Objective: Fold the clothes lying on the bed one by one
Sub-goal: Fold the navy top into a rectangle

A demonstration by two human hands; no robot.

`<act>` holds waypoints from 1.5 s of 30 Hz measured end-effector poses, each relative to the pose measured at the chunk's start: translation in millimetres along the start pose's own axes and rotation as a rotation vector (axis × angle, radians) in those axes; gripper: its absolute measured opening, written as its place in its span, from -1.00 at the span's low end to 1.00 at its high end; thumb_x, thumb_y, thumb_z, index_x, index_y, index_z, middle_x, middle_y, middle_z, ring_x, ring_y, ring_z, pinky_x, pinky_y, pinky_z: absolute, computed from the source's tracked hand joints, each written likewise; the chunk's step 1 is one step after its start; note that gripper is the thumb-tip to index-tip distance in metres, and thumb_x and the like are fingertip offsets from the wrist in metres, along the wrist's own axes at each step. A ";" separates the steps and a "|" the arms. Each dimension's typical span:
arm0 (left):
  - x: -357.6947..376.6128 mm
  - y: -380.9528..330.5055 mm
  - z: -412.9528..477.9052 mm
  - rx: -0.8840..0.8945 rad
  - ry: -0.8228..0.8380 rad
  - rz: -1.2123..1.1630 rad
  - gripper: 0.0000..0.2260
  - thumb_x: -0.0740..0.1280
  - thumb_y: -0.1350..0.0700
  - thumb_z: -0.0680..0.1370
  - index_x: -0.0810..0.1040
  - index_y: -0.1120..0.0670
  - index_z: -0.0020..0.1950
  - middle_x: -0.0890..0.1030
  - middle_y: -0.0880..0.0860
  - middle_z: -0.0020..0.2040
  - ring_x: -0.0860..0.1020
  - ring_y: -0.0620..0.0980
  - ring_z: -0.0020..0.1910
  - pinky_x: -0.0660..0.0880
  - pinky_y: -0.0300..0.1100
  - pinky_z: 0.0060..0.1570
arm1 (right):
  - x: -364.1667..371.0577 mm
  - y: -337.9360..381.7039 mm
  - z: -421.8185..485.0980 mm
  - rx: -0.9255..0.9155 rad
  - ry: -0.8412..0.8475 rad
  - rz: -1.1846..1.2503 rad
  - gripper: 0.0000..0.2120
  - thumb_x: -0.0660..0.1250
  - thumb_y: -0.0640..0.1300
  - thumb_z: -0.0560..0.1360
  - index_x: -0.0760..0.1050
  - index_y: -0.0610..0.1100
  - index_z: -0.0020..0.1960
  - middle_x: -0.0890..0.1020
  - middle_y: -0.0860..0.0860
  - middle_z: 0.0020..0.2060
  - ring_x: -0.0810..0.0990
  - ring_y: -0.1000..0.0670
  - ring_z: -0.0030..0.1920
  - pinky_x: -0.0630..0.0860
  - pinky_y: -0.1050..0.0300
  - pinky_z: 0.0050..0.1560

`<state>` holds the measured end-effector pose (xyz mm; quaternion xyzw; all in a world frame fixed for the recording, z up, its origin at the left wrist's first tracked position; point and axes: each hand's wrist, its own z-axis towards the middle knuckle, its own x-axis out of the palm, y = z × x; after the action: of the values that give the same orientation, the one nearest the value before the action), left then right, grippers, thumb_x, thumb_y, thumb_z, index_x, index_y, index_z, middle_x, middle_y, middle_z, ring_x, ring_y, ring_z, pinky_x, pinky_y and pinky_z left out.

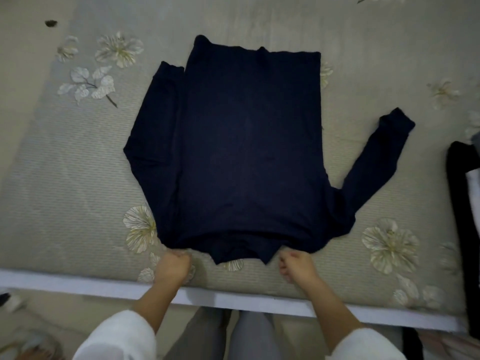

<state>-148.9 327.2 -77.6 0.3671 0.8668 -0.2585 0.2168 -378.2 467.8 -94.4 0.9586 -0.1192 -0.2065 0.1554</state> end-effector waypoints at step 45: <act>224.1 -120.6 0.1 0.997 -0.039 0.866 -0.28 -0.30 -0.40 0.48 -0.34 -0.06 0.52 -0.51 0.09 0.46 -0.48 0.01 0.45 -0.54 -0.11 0.33 | -228.9 54.0 169.5 -0.139 -0.589 0.613 -0.57 0.47 0.04 0.41 0.39 -0.12 0.14 0.58 0.01 -0.18 0.59 0.04 -0.23 0.59 0.06 -0.10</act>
<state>-381.7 372.7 -169.6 0.7343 0.4131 -0.5250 0.1207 -663.2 442.8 -140.4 0.7663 -0.4234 -0.4232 0.2332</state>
